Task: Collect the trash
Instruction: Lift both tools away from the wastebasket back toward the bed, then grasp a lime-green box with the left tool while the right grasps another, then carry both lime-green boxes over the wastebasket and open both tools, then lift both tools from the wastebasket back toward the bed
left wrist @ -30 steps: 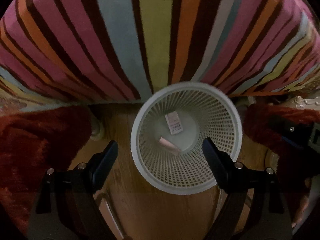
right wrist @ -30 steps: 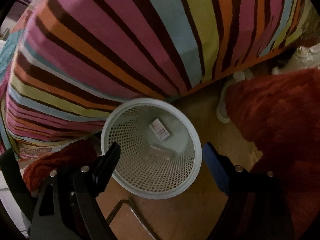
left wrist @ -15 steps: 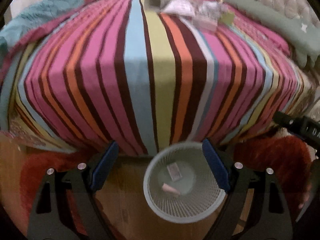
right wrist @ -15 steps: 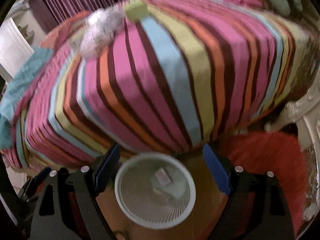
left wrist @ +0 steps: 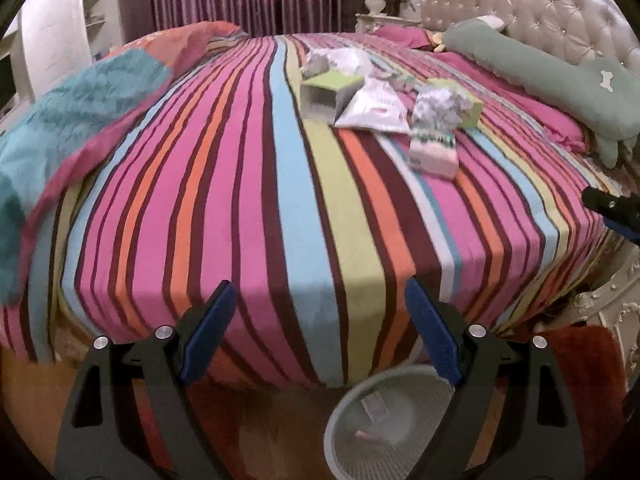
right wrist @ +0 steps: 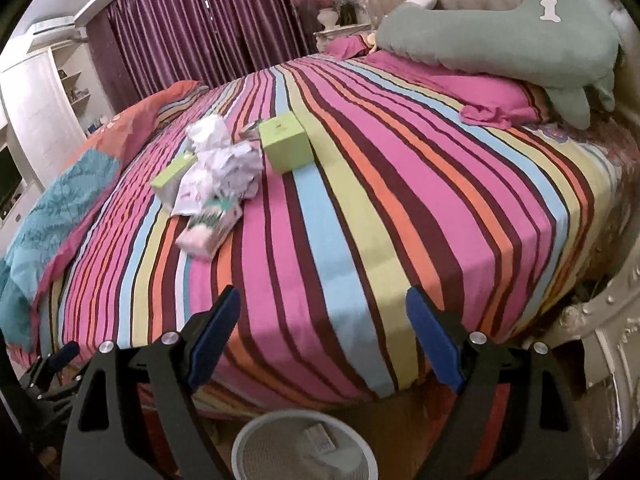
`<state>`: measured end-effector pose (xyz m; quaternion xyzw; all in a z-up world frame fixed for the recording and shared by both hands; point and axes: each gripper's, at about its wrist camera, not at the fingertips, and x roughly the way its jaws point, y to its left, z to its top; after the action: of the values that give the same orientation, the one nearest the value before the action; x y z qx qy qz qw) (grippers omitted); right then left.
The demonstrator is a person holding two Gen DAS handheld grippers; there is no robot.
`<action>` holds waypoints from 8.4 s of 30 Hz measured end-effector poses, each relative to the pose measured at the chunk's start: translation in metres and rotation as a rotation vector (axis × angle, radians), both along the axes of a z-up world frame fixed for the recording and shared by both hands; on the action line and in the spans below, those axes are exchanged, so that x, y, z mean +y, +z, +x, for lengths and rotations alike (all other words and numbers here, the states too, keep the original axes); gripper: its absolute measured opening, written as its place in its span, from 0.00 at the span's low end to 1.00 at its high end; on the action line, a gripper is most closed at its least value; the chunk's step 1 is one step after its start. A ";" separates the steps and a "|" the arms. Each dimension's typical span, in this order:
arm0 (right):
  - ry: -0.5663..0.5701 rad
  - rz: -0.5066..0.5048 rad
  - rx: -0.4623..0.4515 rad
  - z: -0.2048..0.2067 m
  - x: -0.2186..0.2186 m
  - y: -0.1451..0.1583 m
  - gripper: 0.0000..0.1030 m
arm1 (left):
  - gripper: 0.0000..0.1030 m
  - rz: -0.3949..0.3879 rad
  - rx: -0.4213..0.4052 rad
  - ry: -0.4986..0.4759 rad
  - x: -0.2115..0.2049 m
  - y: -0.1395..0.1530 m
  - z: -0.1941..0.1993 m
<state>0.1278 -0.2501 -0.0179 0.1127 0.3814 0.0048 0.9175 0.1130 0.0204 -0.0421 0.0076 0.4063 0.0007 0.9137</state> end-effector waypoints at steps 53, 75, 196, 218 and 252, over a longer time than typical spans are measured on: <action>0.215 -0.120 0.034 0.222 0.036 -0.011 0.78 | 0.81 -0.046 0.019 -0.141 0.005 0.002 0.272; 0.233 -0.058 0.170 0.276 0.034 -0.032 0.62 | 0.62 -0.159 0.140 -0.055 0.021 -0.030 0.323; 0.066 0.052 0.926 -0.054 0.062 -0.254 0.86 | 0.77 -0.172 0.808 -0.010 -0.049 -0.243 -0.048; 0.011 0.044 0.683 -0.067 0.039 -0.168 0.86 | 0.78 -0.170 0.576 0.052 -0.028 -0.175 -0.057; 0.328 -0.048 0.060 0.032 0.057 0.001 0.86 | 0.86 -0.139 0.014 -0.055 -0.005 0.033 0.075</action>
<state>0.1597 -0.1934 -0.0167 0.0271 0.4218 0.1418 0.8951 0.1878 0.0151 -0.0092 -0.0446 0.4113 -0.0524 0.9089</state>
